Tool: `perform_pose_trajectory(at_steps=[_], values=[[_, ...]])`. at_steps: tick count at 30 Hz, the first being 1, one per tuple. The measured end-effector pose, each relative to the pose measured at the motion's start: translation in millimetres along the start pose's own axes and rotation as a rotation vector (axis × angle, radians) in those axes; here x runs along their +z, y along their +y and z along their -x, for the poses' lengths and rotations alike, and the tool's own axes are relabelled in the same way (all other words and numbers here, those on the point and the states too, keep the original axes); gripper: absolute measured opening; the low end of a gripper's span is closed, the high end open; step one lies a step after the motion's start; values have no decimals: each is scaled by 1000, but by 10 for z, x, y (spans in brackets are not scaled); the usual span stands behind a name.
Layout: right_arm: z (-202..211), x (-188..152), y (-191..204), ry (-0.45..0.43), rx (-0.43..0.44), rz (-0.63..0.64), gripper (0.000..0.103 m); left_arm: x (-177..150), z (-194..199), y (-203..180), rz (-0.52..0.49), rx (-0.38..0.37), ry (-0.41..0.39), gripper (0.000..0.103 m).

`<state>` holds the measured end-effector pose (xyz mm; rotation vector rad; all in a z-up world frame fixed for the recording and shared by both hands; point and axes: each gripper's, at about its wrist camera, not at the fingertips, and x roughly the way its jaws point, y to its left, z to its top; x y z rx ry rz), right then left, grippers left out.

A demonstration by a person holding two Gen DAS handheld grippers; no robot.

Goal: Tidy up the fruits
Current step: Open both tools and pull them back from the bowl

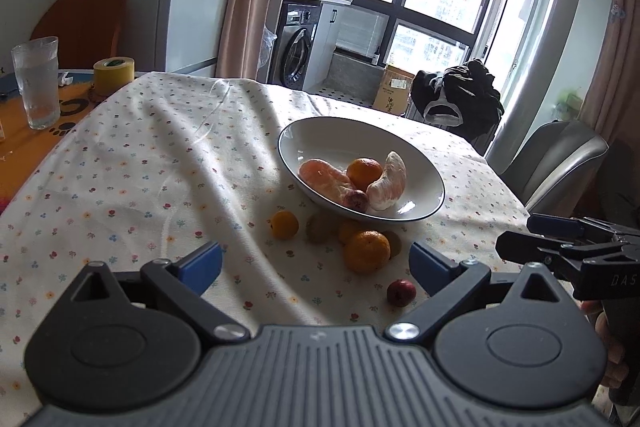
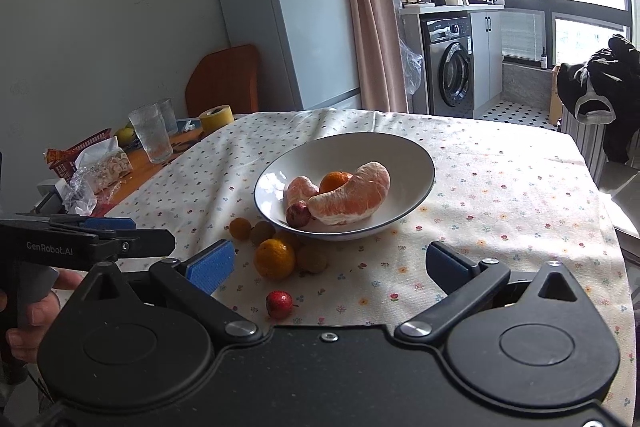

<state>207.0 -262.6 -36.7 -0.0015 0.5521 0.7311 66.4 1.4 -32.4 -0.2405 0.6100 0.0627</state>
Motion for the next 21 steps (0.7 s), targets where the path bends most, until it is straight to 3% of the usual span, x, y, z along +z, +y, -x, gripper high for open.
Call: perform_pose_trajectory(at_steps=[10,21], values=[[23,-189,97,11,-45,-15,102,15,41,18,-45,4,13,99],[94,-293,96,12,-12,-32,96,-32,12,-62,-81,0,33,99]])
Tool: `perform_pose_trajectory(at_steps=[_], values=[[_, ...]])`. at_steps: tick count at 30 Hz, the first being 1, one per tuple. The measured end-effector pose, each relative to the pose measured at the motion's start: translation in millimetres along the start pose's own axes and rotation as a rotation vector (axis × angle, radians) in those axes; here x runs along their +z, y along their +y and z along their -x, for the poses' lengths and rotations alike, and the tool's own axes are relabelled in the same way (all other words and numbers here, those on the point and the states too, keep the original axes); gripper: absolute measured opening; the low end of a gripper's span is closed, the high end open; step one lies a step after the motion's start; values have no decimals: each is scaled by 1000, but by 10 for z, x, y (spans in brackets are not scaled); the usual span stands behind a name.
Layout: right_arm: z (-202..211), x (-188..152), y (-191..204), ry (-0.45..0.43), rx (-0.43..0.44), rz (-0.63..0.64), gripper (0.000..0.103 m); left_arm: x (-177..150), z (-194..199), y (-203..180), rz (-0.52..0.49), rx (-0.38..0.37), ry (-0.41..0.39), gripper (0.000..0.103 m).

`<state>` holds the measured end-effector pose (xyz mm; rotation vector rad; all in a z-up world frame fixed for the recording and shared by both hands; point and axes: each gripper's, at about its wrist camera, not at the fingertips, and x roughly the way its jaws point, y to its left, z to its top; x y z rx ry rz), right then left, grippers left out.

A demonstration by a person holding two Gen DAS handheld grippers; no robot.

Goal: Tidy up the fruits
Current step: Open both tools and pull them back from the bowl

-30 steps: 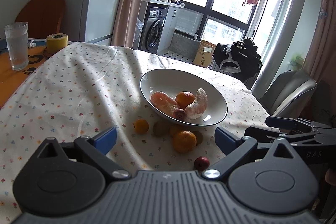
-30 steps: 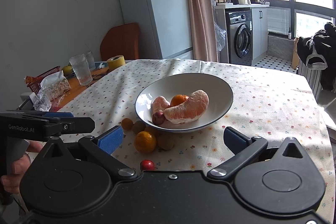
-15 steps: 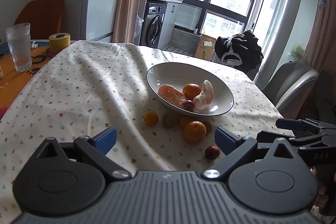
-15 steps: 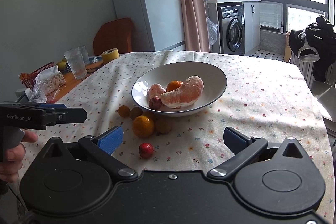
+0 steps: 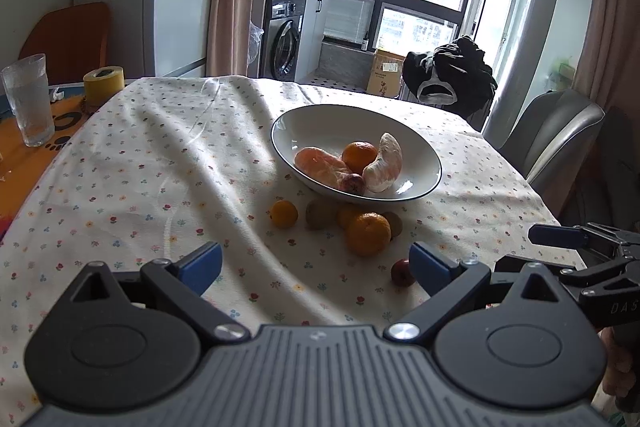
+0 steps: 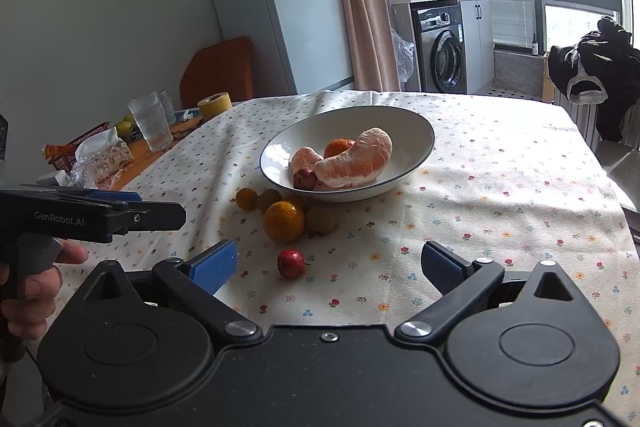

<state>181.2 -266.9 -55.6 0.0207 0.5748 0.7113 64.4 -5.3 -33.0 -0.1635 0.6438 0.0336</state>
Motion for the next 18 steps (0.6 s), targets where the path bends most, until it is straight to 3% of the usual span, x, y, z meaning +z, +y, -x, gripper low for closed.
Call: perform_pose_trajectory(at_steps=[5,18], values=[[-78,-31,33,11,29,13,93,-14,-28,16,2,6,2,99],[-390,-176,86,59,72,-7,69,-52,-226,103,-1,12,23,99]])
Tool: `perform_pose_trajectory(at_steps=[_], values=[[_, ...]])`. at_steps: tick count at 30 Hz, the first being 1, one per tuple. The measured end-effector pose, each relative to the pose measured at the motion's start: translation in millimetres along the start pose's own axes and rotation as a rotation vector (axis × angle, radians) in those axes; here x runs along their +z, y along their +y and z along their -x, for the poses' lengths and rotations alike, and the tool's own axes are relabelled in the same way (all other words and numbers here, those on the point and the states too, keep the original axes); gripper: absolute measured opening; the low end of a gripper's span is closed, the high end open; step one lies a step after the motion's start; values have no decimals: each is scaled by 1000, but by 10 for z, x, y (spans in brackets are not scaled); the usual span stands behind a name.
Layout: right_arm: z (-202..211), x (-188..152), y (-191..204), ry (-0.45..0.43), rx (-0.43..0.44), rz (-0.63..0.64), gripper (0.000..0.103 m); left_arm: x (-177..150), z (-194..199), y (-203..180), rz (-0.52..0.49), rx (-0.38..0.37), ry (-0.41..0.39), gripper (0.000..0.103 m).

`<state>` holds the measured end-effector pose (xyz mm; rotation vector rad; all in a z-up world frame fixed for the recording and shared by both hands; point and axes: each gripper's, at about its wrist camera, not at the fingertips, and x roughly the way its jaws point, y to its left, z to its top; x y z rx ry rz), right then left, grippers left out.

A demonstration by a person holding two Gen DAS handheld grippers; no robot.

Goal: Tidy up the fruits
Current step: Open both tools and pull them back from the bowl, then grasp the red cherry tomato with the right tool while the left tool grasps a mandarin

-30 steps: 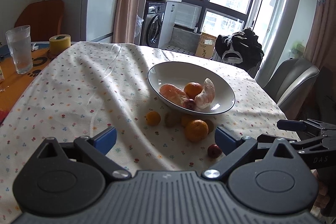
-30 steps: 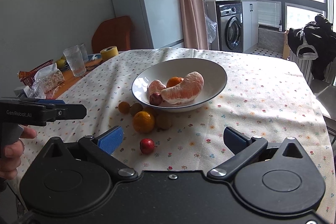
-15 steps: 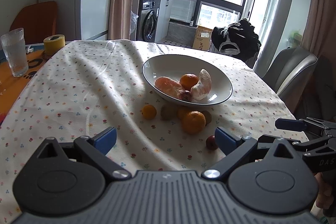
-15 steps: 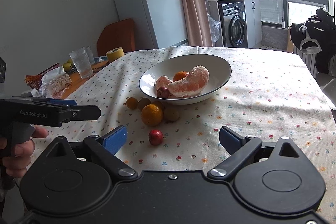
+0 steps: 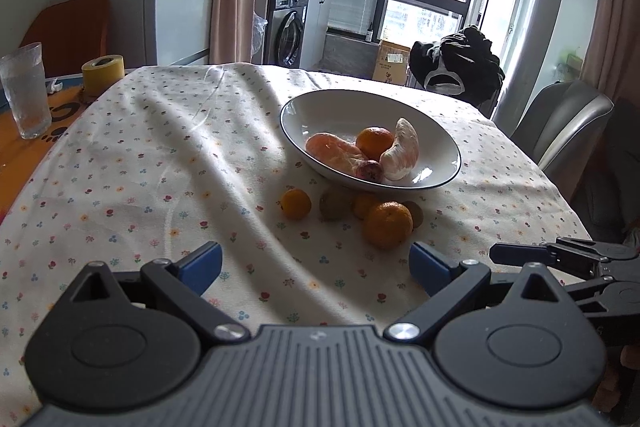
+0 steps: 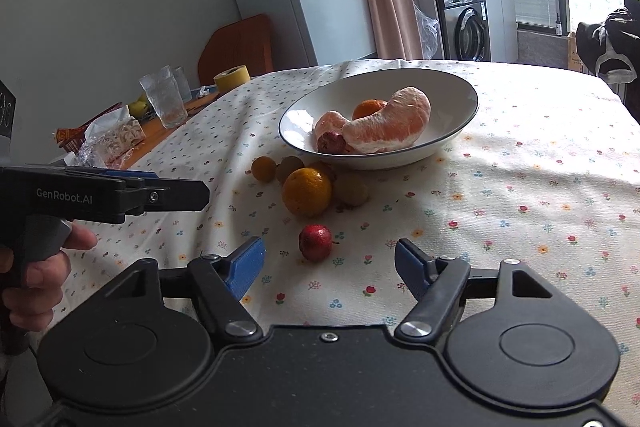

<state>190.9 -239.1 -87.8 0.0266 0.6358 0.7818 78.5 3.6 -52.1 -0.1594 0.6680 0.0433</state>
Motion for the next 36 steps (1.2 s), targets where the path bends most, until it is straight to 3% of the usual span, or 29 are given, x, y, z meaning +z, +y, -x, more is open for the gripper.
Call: perform_pose_trajectory(at_steps=[5,7,10,15,20,24,28,32,34,36], values=[[-137,2,20,33,2,8,52,3,-21,78,17,-4,-11,99],[-207,6,51,56,2,24,35,-3,-13,113,28,-9,-18,99],[-246,23,116,58,-28,74,18,-9,-15,149,40,-15,-23,99],[-199,32,75,48,-20,71,1,15,-41,107,43,-38,-32,98],[-123,109,-3,46,-27,57,3,94,-47,-22,42,-83,-64,98],[-116,140,-11,24,-24,58,30,106,-133,-96,23,-91,-51,96],[-225,133,25,45,-2,61,38,92,-184,-97,9,-98,-40,93],[-342,124,45,55,-1,63,38,81,-228,-67,15,-104,-25,89],[-368,123,46,55,-2,76,23,79,-268,-74,12,-112,-14,88],[-370,140,22,62,1,71,22,84,-324,-96,9,-122,-2,81]])
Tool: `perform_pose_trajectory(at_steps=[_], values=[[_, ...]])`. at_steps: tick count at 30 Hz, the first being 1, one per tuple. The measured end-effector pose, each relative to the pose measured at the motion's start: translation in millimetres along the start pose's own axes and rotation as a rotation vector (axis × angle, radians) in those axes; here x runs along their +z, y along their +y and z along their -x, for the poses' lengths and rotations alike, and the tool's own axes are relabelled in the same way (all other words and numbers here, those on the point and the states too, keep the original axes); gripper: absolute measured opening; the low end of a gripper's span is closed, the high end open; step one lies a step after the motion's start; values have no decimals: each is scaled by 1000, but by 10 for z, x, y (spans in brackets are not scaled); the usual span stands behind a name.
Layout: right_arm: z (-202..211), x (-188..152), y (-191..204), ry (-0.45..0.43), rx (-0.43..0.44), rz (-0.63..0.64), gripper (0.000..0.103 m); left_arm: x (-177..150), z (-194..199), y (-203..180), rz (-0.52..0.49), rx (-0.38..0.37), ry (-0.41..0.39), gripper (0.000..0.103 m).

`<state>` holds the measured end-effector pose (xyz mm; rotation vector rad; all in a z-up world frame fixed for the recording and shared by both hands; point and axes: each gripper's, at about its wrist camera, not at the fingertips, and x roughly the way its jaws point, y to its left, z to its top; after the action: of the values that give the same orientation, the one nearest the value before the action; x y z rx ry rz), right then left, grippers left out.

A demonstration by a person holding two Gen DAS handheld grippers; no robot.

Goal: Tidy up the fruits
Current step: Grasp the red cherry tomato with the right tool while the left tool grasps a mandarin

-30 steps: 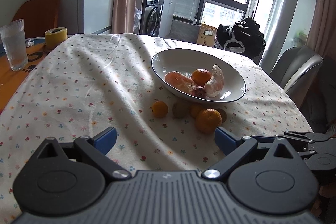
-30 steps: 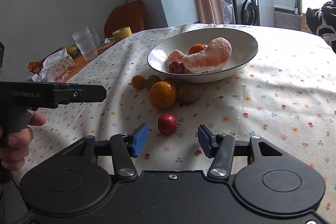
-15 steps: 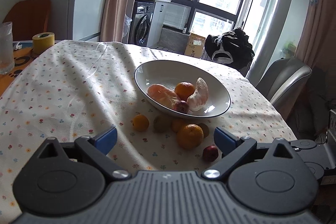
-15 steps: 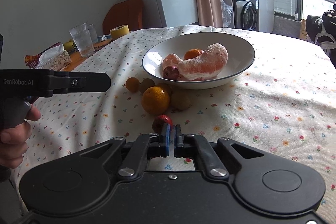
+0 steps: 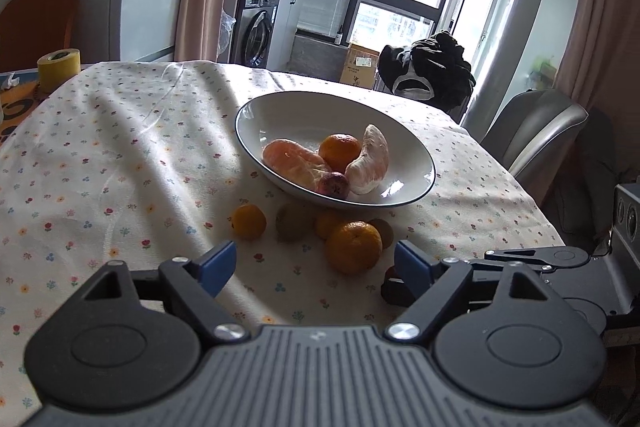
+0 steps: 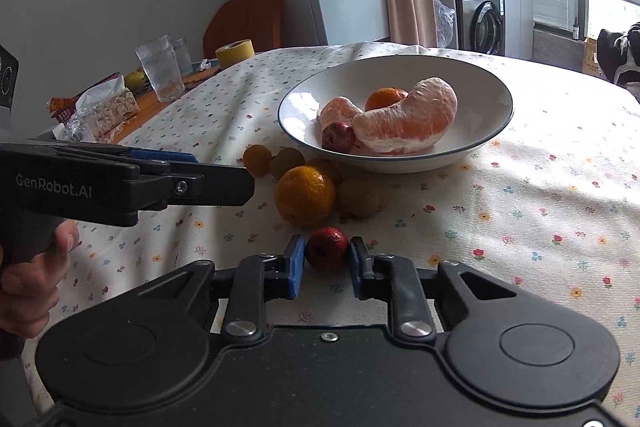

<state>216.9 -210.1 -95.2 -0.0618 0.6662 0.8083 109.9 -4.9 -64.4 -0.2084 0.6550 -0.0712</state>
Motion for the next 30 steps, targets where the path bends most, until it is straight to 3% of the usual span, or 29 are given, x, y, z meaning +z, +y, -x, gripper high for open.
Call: perform_pose_trajectory(at_steps=[3,5,13,16,18,30], values=[[42,19,-72,-3,-20,-17,22,19,-109,-47,-5,-28,35,69],[81,31,-135,-9,-31,-29,22,30,-175,-86,-12,-45,49,65],[222,-3,-391,-31,-85,-74,22,58,-400,-214,-33,-55,88,64],[256,-20,-461,-41,-90,-94,22,55,-486,-229,-35,-49,104,58],[266,-18,-487,-47,-91,-103,22,42,-531,-231,-34,-28,110,39],[311,215,-548,-93,-76,-98,22,242,-239,-250,-41,-6,61,38]])
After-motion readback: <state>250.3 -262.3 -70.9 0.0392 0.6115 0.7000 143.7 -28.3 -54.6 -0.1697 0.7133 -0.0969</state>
